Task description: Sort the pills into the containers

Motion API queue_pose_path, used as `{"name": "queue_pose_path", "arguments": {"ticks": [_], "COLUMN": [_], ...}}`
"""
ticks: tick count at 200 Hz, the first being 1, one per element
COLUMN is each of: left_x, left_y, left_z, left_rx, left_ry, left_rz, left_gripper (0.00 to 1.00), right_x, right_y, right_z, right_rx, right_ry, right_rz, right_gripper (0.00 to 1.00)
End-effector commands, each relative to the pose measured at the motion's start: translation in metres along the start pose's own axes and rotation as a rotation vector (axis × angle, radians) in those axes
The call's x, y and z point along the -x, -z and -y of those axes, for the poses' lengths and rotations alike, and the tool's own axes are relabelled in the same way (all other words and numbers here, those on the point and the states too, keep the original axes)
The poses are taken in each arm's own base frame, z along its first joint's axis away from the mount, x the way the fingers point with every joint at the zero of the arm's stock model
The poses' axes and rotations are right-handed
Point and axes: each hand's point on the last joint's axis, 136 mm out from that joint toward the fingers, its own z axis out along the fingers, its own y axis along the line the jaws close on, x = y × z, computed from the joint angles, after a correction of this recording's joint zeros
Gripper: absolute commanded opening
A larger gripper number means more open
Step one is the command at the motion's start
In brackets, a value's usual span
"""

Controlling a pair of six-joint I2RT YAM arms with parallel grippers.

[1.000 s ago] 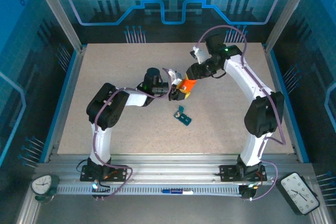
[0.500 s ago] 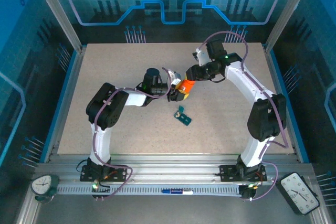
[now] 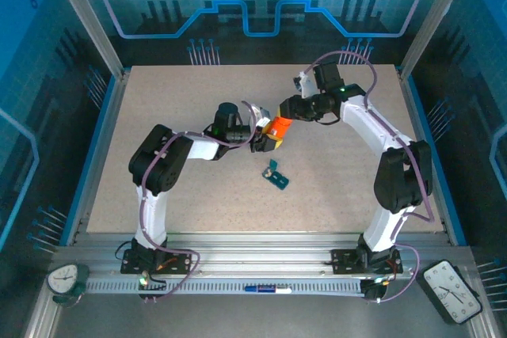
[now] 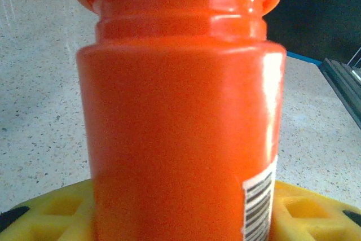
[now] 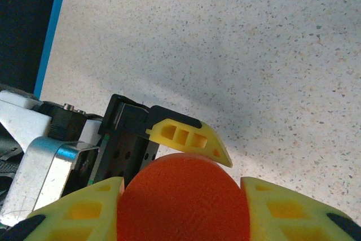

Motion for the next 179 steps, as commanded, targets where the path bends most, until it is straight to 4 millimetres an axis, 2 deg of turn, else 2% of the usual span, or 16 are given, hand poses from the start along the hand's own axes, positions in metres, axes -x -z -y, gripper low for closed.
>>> {"name": "queue_pose_path", "arguments": {"ticks": [1, 36, 66, 129, 179], "left_x": [0.074, 0.074, 0.075, 0.074, 0.077], "left_y": [0.001, 0.002, 0.002, 0.003, 0.001], "left_z": [0.024, 0.024, 0.025, 0.027, 0.028], "left_rx": [-0.047, -0.044, -0.045, -0.046, -0.047], "left_ry": [-0.241, -0.254, -0.259, -0.272, -0.275], "left_rz": [0.165, 0.156, 0.154, 0.128, 0.136], "left_gripper": [0.0, 0.0, 0.0, 0.0, 0.0], "right_x": [-0.029, -0.034, -0.036, -0.034, -0.044], "right_y": [-0.011, -0.001, 0.005, 0.006, -0.012], "right_z": [-0.021, -0.004, 0.005, 0.001, -0.007], "right_rx": [0.086, -0.078, -0.136, -0.162, -0.063], "right_ry": [-0.034, 0.086, 0.154, 0.205, 0.089], "right_rz": [-0.133, -0.181, -0.202, -0.235, -0.227], "right_gripper": [0.27, 0.27, 0.27, 0.27, 0.27]}}
